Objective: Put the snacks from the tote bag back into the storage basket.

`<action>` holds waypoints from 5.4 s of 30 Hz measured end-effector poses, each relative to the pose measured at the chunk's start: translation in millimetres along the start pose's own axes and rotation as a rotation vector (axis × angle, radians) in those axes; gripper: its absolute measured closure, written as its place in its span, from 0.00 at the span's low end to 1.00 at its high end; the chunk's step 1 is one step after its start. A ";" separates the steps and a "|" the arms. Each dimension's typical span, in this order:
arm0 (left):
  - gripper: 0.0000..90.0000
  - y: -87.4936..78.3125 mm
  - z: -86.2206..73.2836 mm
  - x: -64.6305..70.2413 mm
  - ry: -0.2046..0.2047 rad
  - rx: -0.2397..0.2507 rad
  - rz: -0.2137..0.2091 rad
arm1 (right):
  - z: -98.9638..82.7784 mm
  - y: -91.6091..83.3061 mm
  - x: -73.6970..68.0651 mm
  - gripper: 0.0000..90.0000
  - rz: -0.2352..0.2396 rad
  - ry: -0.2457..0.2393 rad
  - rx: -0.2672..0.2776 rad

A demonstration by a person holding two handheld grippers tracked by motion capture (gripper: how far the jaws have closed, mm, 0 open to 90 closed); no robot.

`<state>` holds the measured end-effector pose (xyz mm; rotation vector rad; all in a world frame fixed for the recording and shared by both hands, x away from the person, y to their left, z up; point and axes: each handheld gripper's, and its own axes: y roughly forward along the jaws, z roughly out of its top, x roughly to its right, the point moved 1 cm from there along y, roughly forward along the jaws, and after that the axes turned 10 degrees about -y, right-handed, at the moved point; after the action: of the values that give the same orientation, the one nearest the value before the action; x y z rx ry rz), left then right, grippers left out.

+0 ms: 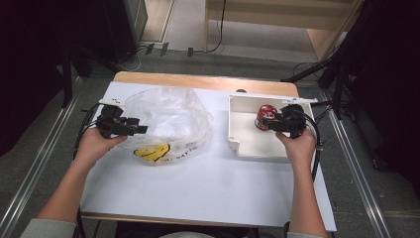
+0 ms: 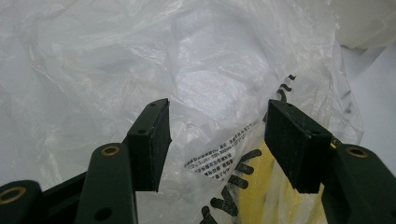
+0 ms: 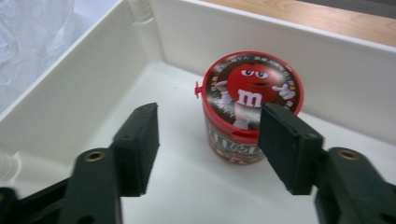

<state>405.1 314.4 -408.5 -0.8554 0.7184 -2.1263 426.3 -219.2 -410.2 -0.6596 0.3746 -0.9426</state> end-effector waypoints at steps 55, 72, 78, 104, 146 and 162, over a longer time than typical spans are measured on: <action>0.46 2.4 -0.4 0.8 0.004 -0.007 0.002 | -3.2 48.7 -22.4 1.00 -0.086 0.064 0.048; 0.46 2.5 -0.5 0.8 -0.003 -0.009 0.002 | -6.0 42.2 -31.1 1.00 -0.187 0.124 0.033; 0.46 2.5 -0.5 0.9 0.000 -0.009 0.002 | -5.8 47.8 -33.2 1.00 -0.214 0.128 0.046; 0.46 2.8 -0.8 1.1 0.000 -0.012 0.002 | -0.9 60.4 -28.5 1.00 -0.225 0.123 0.060; 0.46 1.4 -3.2 9.0 0.019 -0.011 -0.009 | 20.2 19.9 -78.0 0.51 0.174 -0.068 0.103; 0.46 0.8 -6.1 12.8 0.022 -0.011 -0.020 | 31.7 23.9 -116.0 0.47 0.204 -0.135 0.102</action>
<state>394.3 305.2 -408.4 -0.8497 0.7362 -2.1545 395.8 -100.8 -400.7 -0.5764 0.2661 -0.7142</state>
